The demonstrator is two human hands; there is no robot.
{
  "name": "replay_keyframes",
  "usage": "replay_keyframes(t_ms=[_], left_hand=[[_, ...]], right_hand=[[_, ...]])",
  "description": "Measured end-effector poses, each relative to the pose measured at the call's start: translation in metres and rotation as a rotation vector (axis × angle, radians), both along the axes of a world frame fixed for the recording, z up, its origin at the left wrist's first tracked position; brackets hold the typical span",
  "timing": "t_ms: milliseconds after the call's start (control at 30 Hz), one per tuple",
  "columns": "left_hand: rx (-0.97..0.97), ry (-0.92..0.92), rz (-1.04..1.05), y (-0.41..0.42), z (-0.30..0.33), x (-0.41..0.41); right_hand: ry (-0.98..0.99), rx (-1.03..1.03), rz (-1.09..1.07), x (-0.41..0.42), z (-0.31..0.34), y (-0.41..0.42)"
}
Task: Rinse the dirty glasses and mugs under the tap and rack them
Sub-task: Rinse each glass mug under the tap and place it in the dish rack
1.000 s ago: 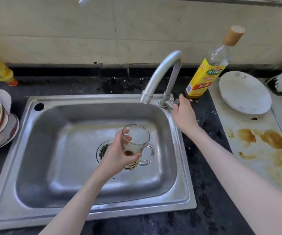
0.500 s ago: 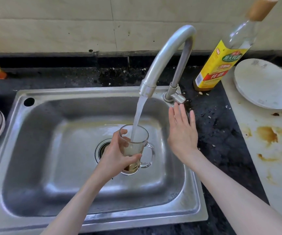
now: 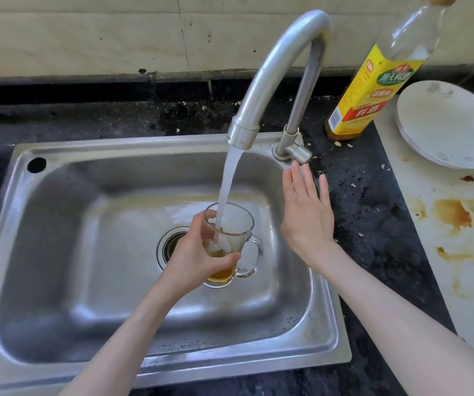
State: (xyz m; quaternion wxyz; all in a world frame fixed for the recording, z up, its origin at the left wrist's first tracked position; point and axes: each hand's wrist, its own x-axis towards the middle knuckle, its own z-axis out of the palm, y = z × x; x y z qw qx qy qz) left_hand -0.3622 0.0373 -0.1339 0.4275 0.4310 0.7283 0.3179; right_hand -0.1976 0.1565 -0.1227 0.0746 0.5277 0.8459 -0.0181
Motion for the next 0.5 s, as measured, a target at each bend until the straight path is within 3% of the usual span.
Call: replay_keyframes(t_ms=[167,267,300,433,500], left_hand=[[0.004,-0.002,-0.006,0.001,0.001,0.000],[-0.002,-0.012,0.012,0.002,-0.001,-0.001],[0.000,-0.017,0.018,0.003,-0.001,-0.001],[-0.008,-0.034,0.022,0.004,0.001,0.000],[-0.008,-0.044,0.033,0.005,0.002,-0.001]], right_hand=[[0.038,-0.060,-0.018,-0.002,0.002,0.001],[0.275,-0.024,0.078,-0.004,0.012,-0.012],[0.355,-0.102,0.094,-0.005,0.018,-0.019],[0.488,-0.784,-0.094,-0.006,0.019,-0.045],[0.609,-0.825,-0.187,-0.005,0.010,-0.052]])
